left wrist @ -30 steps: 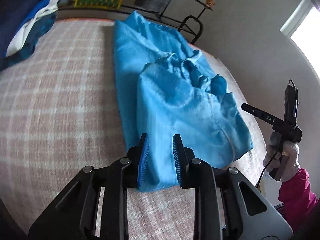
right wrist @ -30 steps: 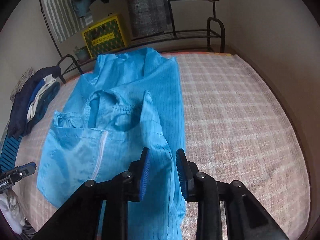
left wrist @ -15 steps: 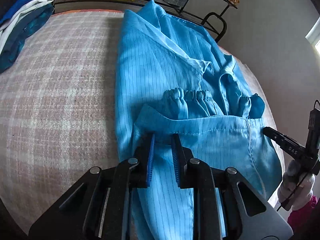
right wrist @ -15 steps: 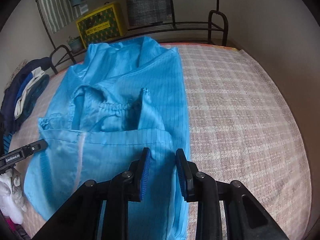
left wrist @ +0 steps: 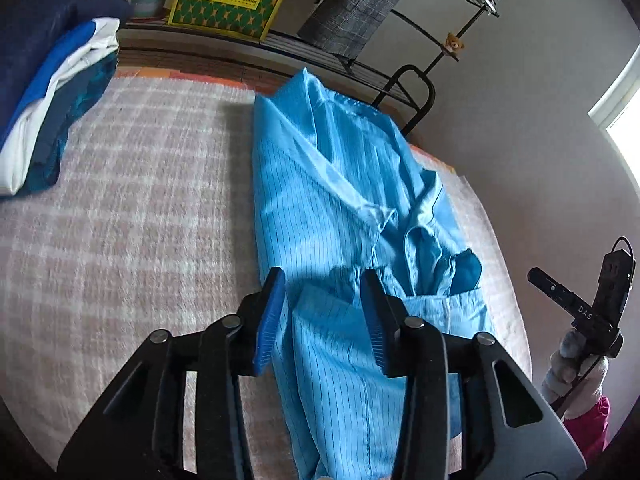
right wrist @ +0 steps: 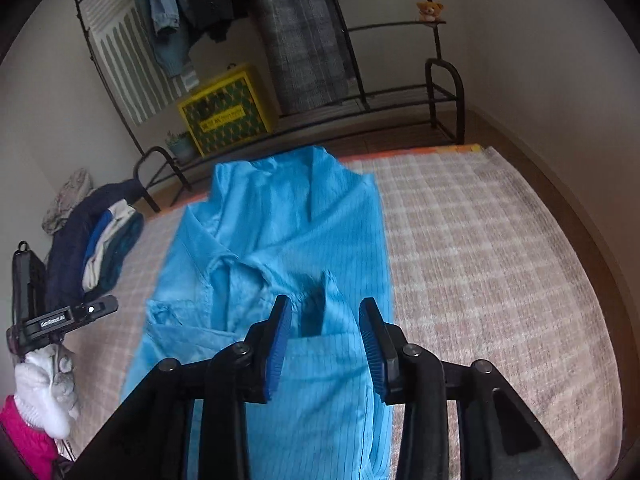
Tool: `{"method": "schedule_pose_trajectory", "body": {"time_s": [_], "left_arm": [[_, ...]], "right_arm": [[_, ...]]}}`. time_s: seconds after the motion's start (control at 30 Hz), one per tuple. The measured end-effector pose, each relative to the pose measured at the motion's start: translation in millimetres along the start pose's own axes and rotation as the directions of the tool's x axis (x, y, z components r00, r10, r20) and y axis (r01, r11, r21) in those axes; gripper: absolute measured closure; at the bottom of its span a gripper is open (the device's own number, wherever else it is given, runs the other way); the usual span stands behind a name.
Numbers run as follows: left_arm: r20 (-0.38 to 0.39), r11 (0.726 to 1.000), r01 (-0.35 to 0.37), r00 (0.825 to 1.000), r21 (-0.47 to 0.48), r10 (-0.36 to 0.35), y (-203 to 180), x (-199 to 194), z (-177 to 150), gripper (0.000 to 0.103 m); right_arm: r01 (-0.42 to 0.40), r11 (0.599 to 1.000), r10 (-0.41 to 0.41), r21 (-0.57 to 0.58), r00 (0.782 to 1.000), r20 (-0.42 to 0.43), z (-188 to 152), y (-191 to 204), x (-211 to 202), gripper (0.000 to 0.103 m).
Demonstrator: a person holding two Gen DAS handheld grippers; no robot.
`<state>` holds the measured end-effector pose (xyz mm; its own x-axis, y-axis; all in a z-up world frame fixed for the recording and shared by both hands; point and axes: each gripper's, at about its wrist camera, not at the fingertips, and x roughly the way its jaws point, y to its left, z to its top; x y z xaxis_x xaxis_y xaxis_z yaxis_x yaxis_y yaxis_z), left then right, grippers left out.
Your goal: Fold large clothes
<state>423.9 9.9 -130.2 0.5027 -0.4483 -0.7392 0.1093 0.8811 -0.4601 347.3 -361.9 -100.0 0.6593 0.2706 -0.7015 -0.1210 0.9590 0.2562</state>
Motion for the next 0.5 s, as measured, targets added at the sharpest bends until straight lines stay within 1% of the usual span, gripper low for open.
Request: {"method": "schedule_pose_trajectory", "body": {"time_s": [0.03, 0.13, 0.2, 0.23, 0.27, 0.3, 0.4, 0.47, 0.5], "left_arm": [[0.005, 1.0, 0.006, 1.0, 0.009, -0.006, 1, -1, 10, 0.056], [0.004, 0.999, -0.006, 1.0, 0.042, 0.006, 7, 5, 45, 0.055], [-0.006, 0.999, 0.003, 1.0, 0.049, -0.002, 11, 15, 71, 0.053], [-0.007, 0.999, -0.001, 1.0, 0.049, 0.001, 13, 20, 83, 0.05], [-0.006, 0.999, -0.007, 1.0, 0.054, 0.007, 14, 26, 94, 0.049], [-0.001, 0.998, -0.008, 1.0, 0.062, 0.008, 13, 32, 106, 0.049], [-0.005, 0.997, 0.005, 1.0, 0.08, -0.005, 10, 58, 145, 0.046], [-0.025, 0.997, 0.029, 0.999, 0.074, -0.027, 10, 81, 168, 0.041], [-0.04, 0.997, 0.037, 0.999, 0.068, -0.035, 12, 92, 176, 0.041]], "right_arm": [[-0.011, 1.0, 0.011, -0.026, 1.0, 0.0, 9, 2, -1, 0.058], [-0.027, 0.994, 0.024, -0.106, 0.999, -0.024, 32, 9, 6, 0.056], [-0.027, 0.991, 0.022, -0.133, 0.999, -0.039, 53, 6, 18, 0.054], [-0.037, 0.989, 0.031, -0.141, 0.998, -0.048, 63, 3, 25, 0.053], [-0.045, 0.988, 0.036, -0.146, 0.998, -0.06, 73, -1, 34, 0.052], [-0.054, 0.988, 0.044, -0.147, 0.997, -0.07, 81, -6, 43, 0.05], [-0.082, 0.99, 0.072, -0.116, 0.994, -0.085, 111, -19, 77, 0.047], [-0.12, 0.99, 0.112, -0.077, 0.989, -0.1, 130, -30, 105, 0.046], [-0.133, 0.989, 0.126, -0.059, 0.986, -0.11, 139, -35, 121, 0.045]]}}
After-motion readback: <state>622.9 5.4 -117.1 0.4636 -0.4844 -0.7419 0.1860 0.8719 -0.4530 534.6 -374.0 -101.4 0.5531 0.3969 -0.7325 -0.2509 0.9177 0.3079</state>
